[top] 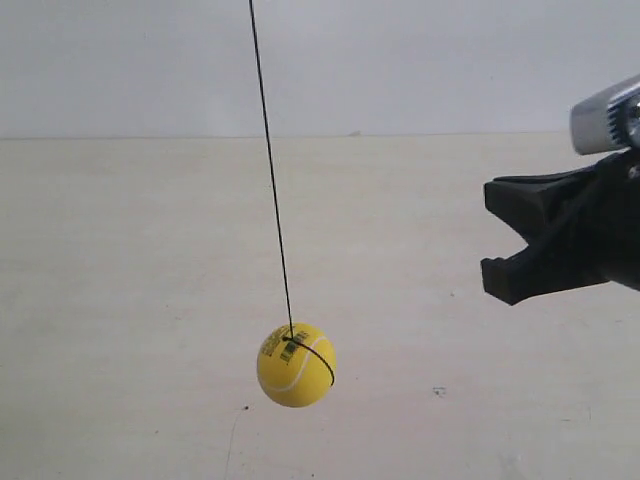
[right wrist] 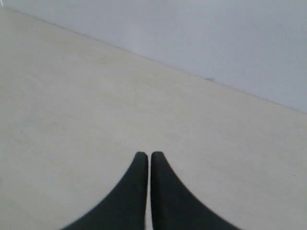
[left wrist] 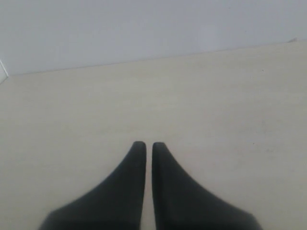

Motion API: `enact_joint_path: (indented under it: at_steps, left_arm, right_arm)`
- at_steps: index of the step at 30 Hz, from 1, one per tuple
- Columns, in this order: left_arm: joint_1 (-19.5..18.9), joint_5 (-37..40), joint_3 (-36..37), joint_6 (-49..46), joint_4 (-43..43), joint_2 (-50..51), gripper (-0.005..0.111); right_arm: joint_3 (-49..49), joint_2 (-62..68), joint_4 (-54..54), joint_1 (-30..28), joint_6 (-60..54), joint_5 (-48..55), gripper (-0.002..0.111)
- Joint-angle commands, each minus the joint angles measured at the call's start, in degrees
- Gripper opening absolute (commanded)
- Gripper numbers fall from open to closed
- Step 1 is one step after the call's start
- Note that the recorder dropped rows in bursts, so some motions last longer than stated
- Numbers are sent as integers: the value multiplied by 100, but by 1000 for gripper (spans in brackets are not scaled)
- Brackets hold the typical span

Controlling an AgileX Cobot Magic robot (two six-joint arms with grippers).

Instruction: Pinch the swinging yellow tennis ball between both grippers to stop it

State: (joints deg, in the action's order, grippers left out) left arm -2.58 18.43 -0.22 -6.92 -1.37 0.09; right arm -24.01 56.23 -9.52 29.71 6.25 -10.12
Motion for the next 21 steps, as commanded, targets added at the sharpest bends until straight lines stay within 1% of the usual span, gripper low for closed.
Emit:
enact_joint_path:
  at_steps: [1, 7, 16, 21]
  left_arm:
    - [-15, -19, 22, -20, 4, -9, 5]
    - [-15, -19, 22, -20, 4, -9, 5]
    - [-15, -19, 22, -20, 4, -9, 5]
    - [-15, -19, 22, -20, 4, -9, 5]
  right_arm:
    - [-1, -799, 12, 1, 133, 616, 0]
    - [25, -2066, 12, 1, 276, 1292, 0]
    - [776, -4319, 12, 1, 941, 1183, 0]
    - [934, -5492, 12, 1, 1133, 1372, 0]
